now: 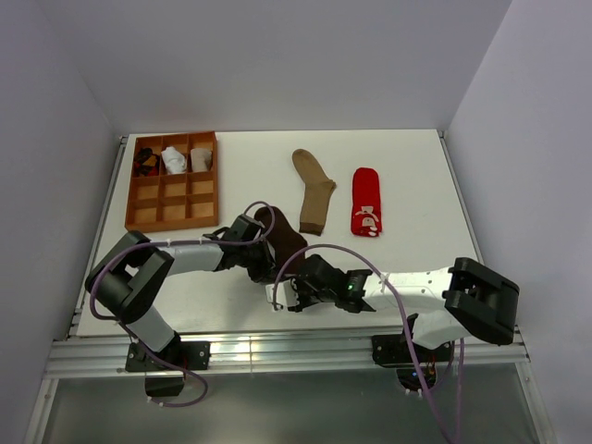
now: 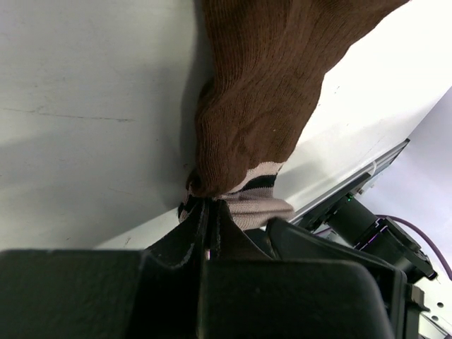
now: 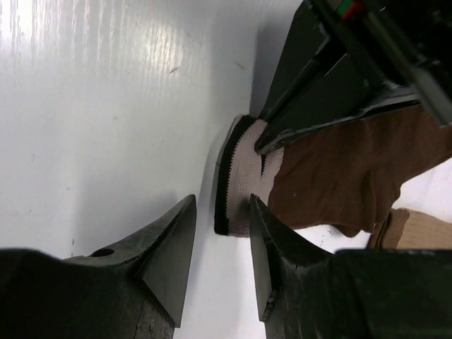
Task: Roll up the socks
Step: Roll the sock at the center of the board.
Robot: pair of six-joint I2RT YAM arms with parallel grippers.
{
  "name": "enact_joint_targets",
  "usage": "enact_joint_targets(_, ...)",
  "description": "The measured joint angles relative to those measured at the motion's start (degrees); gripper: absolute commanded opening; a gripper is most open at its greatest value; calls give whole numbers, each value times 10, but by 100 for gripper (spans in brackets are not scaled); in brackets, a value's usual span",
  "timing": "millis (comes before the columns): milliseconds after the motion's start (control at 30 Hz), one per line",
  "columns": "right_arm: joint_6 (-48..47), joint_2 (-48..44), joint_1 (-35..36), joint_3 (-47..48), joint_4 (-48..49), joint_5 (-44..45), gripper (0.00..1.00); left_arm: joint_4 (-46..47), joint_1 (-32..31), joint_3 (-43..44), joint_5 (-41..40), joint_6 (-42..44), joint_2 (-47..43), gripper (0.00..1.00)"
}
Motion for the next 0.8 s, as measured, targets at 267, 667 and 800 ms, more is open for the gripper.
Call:
enact_joint_targets(267,-16,6,8,-7,17,23,43,-4,6,0,10,5,1,0)
enact_joint_targets(667,-25,30,12,-7,27,34,40,-15,12,0,23,11,1,0)
enact_joint_targets(800,-28,49,12,-5,30,47,31,-17,12,0,26,11,1,0)
